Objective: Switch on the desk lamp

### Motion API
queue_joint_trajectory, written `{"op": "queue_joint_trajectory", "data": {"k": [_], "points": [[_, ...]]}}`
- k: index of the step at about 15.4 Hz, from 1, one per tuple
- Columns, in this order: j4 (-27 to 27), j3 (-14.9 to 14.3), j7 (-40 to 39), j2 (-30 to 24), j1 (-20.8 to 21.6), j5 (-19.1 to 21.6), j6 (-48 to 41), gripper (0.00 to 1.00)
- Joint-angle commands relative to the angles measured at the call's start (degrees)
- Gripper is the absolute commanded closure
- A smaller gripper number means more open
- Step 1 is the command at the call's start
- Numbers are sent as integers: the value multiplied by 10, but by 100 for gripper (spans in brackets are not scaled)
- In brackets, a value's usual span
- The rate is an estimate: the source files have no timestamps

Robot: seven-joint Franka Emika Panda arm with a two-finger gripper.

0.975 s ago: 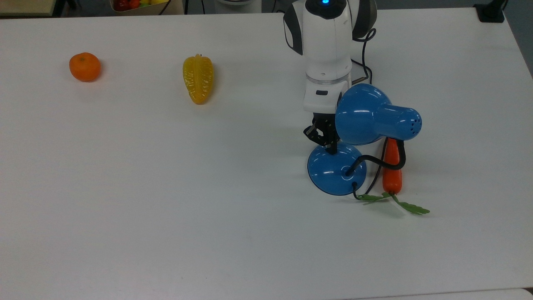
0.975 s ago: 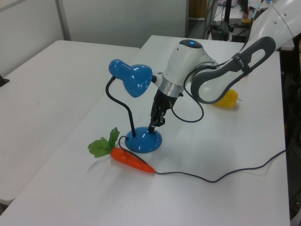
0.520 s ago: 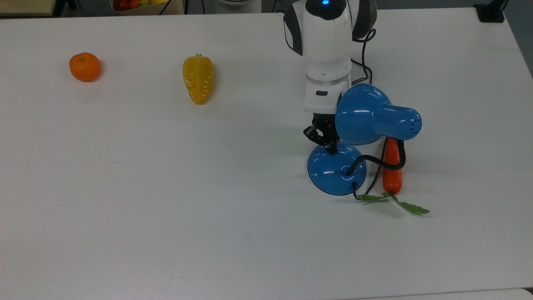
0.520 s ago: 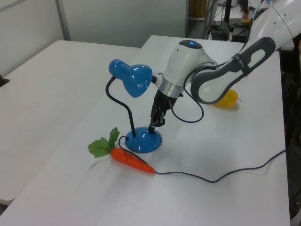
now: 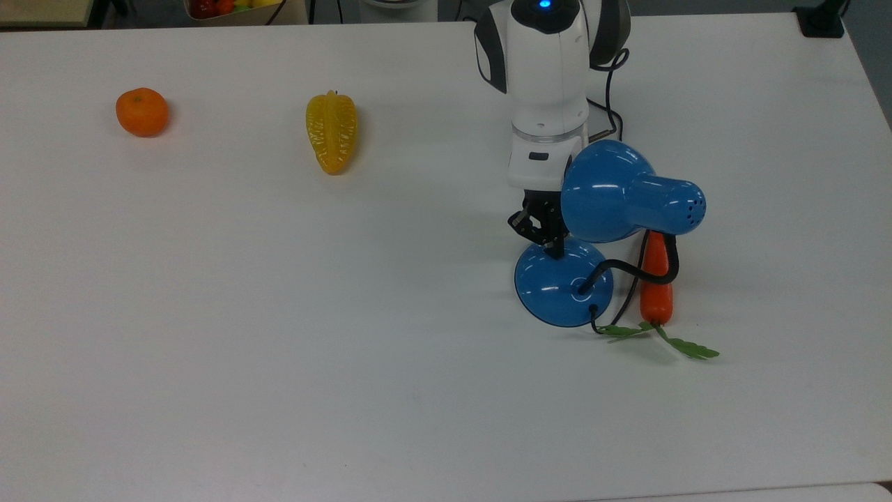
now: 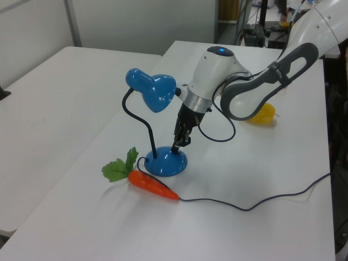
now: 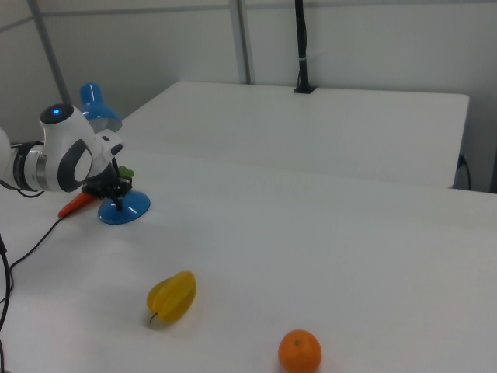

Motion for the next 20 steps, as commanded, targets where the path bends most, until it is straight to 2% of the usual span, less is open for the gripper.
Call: {"op": "queue_joint_trajectory", "data": {"k": [1,8,14,19,20], "points": [[1,-2,-5,24,5,2,14,100],[1,-2,-5,23,5,2,14,100],[-32,-2,-4,-41,-5,5,-4,100],[-28,-2,-4,-109,-15,5,-190,99],[-27,-3,-3,-121,-16,6,-226,94]]}}
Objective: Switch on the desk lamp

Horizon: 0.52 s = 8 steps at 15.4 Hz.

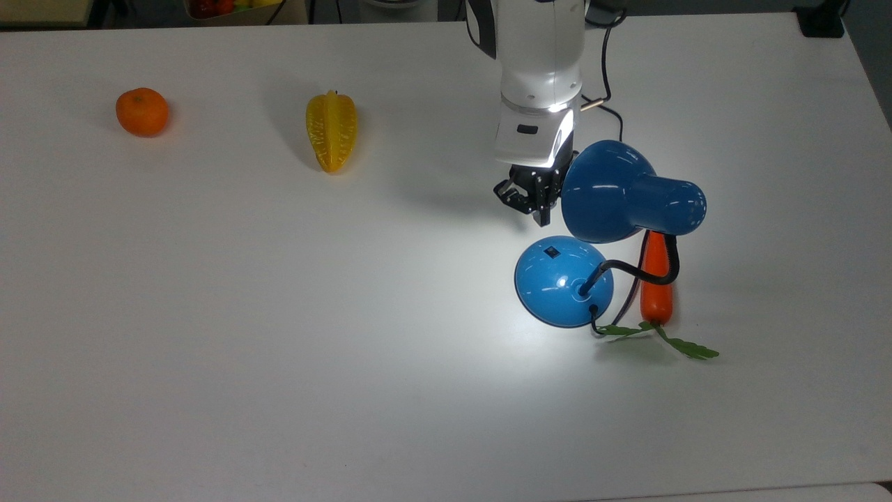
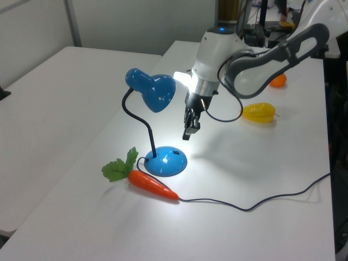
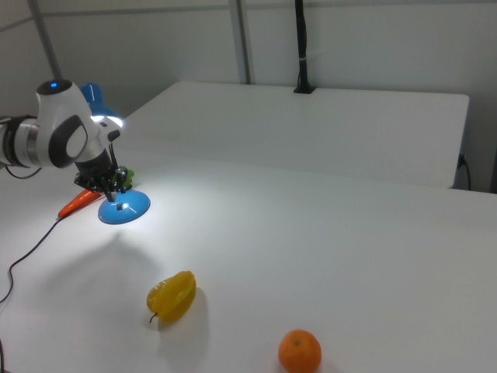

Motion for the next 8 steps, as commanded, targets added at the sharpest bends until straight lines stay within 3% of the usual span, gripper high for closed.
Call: {"op": "queue_joint_trajectory", "data": {"k": [1,3,4,5,8], "points": [[-24,-2,-3,-74,-12,7,-136,77],[-23,-3,-3,-103,-15,7,-200,50],[-24,-3,-4,-112,-16,4,-214,20],[-24,-3,-4,-120,-17,2,-227,0],[-23,-4,-3,-151,-26,3,-271,0]]}}
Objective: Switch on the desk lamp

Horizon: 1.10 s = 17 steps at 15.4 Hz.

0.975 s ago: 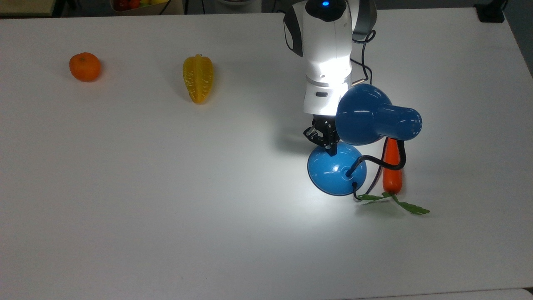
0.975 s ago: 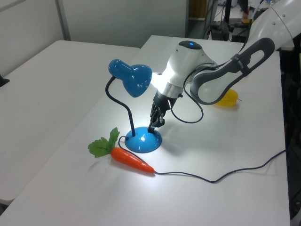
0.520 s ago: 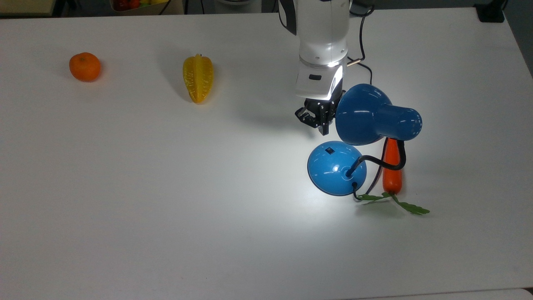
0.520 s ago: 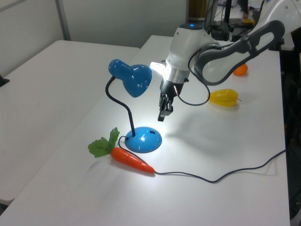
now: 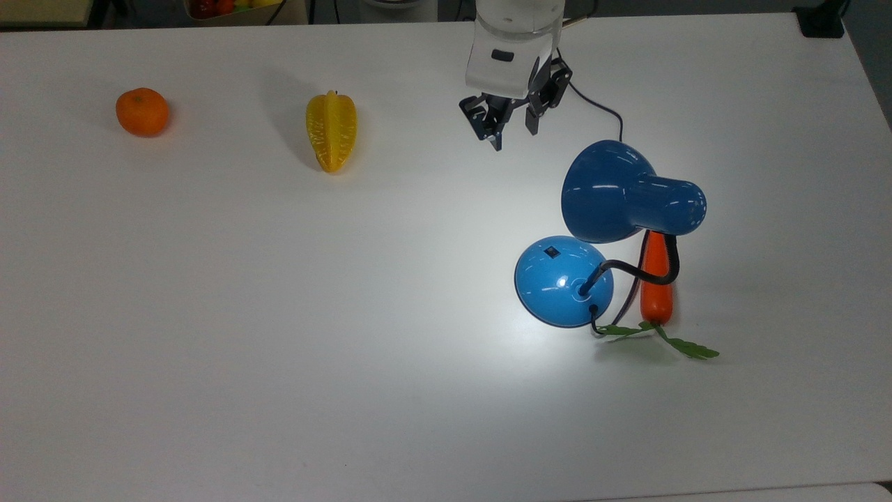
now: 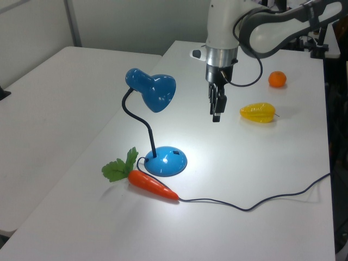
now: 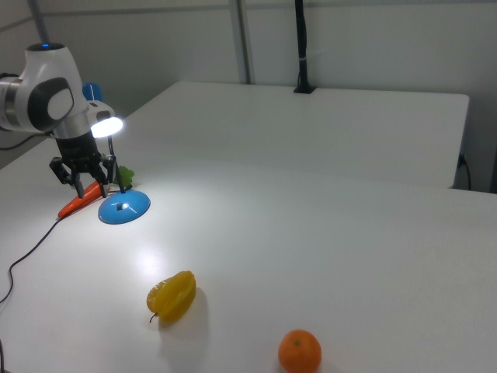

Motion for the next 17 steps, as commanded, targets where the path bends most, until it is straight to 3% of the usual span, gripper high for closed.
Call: {"op": "queue_joint_trajectory", "data": {"k": [1,4,9,14,17], "points": [[-22,-5,-3,-58,-7,3,-55,0],[-9,-7,8,-90,-15,3,-117,0],[12,-8,129,-126,-40,-5,-190,0],[44,-14,131,-145,-72,-6,-265,0],[44,-33,125,-148,-77,-5,-243,0]]}}
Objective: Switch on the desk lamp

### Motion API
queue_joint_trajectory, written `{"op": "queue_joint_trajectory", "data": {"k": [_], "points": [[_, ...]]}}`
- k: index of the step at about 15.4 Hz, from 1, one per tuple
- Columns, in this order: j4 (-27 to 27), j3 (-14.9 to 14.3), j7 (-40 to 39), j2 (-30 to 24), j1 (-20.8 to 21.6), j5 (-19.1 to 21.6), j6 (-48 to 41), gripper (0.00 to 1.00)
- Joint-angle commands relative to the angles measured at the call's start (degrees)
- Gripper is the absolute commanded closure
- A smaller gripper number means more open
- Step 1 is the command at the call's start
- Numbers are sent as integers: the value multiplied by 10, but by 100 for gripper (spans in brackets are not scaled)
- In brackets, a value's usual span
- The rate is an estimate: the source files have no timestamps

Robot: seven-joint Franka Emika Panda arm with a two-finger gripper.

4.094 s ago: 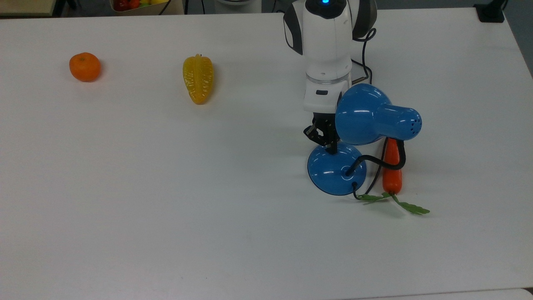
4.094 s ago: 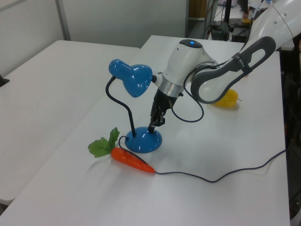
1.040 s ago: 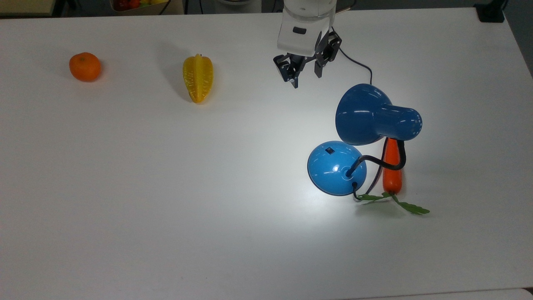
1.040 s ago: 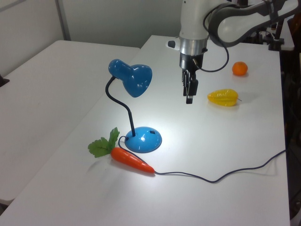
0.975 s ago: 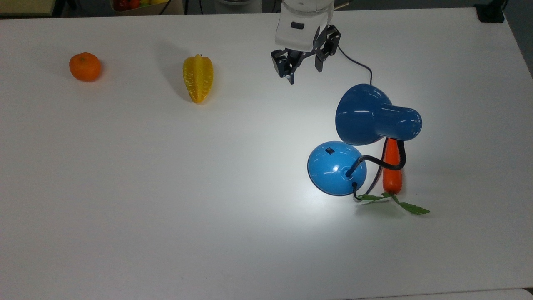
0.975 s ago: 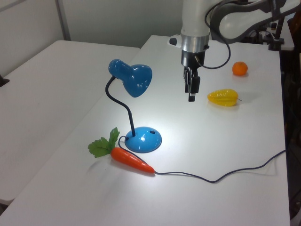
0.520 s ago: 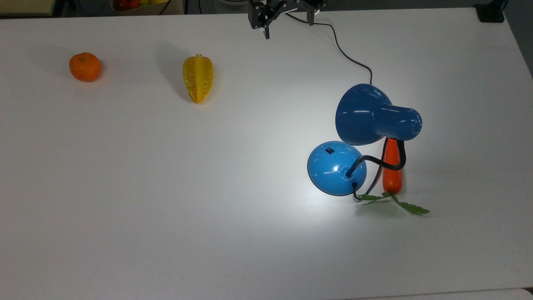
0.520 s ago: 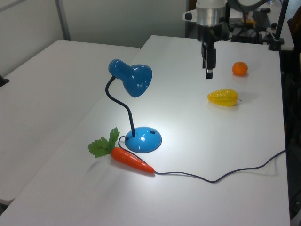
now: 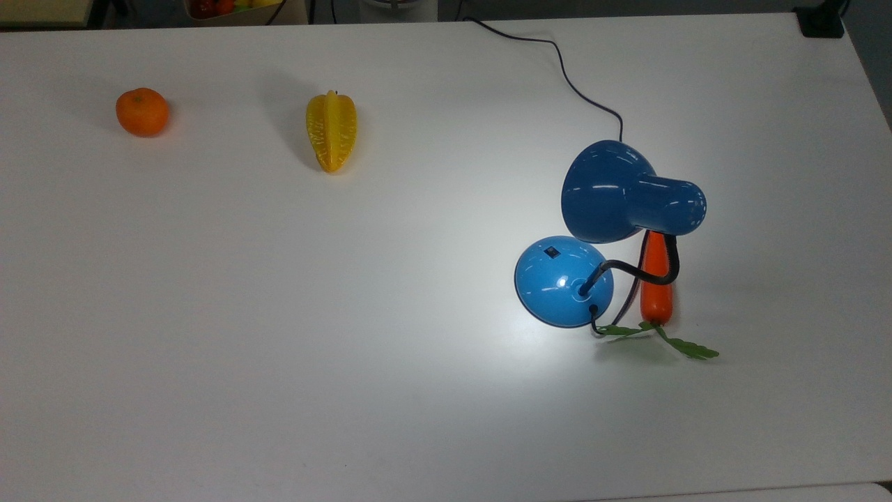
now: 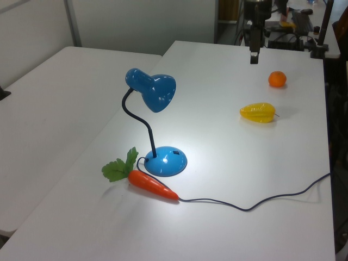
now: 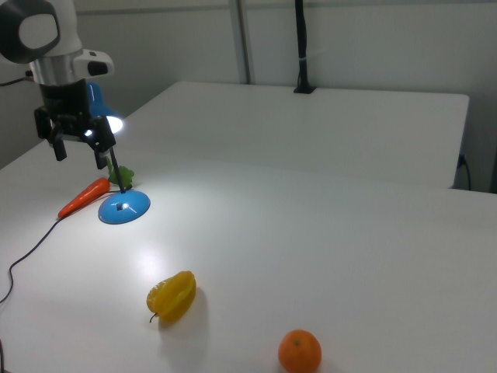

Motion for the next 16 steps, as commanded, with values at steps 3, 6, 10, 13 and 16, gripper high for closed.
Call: {"op": "queue_joint_trajectory", "data": {"k": [3,6,10,13,16], "points": [[0,-14,-2,1,-17,-5,63,0],[-3,-14,-47,17,-33,-6,129,0],[-2,-14,-52,21,-36,-20,151,0],[-3,-12,-51,21,-33,-22,150,0],[-4,-11,-52,21,-31,-22,149,0]]}}
